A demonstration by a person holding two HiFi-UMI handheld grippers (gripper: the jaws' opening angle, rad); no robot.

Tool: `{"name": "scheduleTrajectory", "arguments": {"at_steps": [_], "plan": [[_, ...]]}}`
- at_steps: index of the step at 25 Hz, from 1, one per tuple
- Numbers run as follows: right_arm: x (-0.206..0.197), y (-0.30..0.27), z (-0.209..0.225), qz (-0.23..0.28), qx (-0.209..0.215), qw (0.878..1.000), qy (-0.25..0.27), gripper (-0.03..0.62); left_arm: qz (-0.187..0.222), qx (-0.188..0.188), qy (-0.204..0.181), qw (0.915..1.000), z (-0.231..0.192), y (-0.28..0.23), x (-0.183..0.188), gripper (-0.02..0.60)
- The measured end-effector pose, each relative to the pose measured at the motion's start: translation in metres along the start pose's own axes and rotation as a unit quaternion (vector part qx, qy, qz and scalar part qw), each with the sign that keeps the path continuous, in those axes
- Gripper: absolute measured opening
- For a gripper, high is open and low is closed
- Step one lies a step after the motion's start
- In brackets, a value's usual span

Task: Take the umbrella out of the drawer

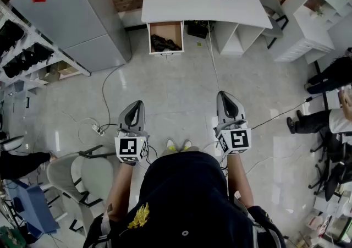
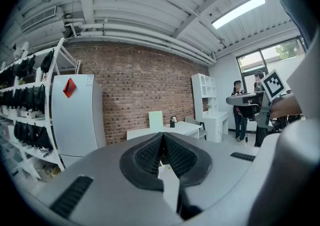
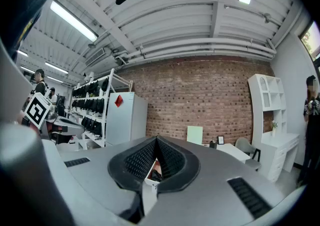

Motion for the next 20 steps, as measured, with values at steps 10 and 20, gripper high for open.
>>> {"name": "scheduleTrajectory", "arguments": {"at_steps": [10, 20], "plan": [[0.001, -0.010, 0.014, -0.001, 0.023, 1.000, -0.002, 0.026, 0.004, 0.023, 0.011, 0.9997, 0.005, -0.019, 0.016, 0.017], [-0.006, -0.025, 0.020, -0.016, 0.078, 0.997, 0.007, 0.027, 0.023, 0.047, 0.014, 0.9986, 0.019, -0.052, 0.029, 0.018]]}}
Point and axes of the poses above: the fingertips, and each gripper's own axes: y backward along the fingers, z to its right, x out of its top, the point moved 3 cm from there along y, backward along the fingers, and after that the axes turned 13 degrees about y, right-handed, at the moved point
